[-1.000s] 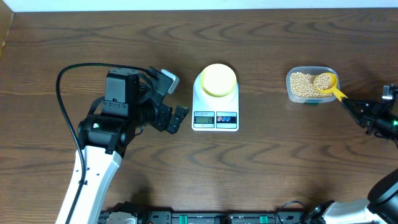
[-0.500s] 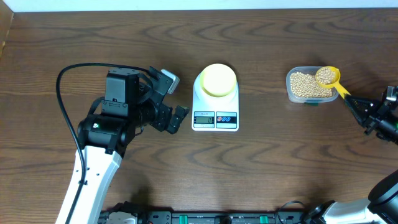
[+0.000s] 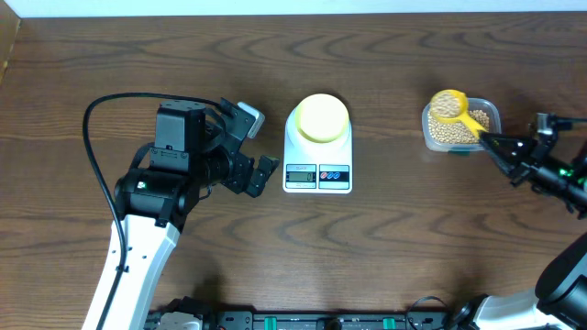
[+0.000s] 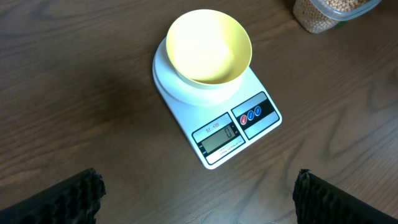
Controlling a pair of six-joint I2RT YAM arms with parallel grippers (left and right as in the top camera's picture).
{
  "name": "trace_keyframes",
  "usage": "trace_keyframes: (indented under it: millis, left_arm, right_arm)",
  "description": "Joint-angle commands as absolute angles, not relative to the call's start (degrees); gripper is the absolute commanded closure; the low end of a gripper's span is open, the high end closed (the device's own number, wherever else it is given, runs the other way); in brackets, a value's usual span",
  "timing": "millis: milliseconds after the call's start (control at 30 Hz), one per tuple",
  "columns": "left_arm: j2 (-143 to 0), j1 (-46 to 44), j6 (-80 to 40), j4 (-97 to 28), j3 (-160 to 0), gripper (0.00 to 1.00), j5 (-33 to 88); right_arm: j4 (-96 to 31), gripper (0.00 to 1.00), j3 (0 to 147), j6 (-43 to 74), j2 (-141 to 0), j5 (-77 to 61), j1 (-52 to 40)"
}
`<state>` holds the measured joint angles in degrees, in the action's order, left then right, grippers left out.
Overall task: Scoop item into bowl and weigh 50g on scale
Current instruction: 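Lift the filled yellow scoop out of the tub with the right gripper, then carry the filled scoop left over the yellow bowl on the scale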
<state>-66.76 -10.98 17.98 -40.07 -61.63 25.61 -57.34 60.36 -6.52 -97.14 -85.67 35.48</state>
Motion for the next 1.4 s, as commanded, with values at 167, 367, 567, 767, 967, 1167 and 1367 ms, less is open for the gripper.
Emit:
trace_keyframes:
  millis: [167, 367, 567, 767, 967, 1167, 1367]
  left_arm:
    - [-67.0, -11.0, 17.7, -40.1, -62.0, 0.0, 26.3]
    - [-67.0, -11.0, 17.7, -40.1, -62.0, 0.0, 26.3]
    - [-67.0, -11.0, 17.7, -40.1, -62.0, 0.0, 26.3]
    - [-67.0, -11.0, 17.7, -40.1, -62.0, 0.0, 26.3]
    - [-67.0, -11.0, 17.7, -40.1, -62.0, 0.0, 26.3]
    - [-67.0, -11.0, 17.7, -40.1, -62.0, 0.0, 26.3]
    - [-67.0, -11.0, 17.7, -40.1, -62.0, 0.0, 26.3]
  right_arm:
    - [-55.4, 0.99, 60.2, -3.2, -98.1, -89.4, 27.6]
    - [-50.0, 0.99, 60.2, 2.8, -98.1, -89.3, 22.7]
    - [-39.9, 0.99, 60.2, 13.3, -98.1, -88.4, 18.2]
    - [-29.9, 0.99, 60.2, 23.9, -98.1, -84.9, 15.2]
    - [-16.7, 0.99, 60.2, 36.6, -98.1, -79.9, 10.0]
    - [-5.8, 0.99, 60.2, 45.0, -98.1, -72.8, 3.6]
    - [-4.6, 0.99, 60.2, 44.8, -98.1, -60.6, -1.6]
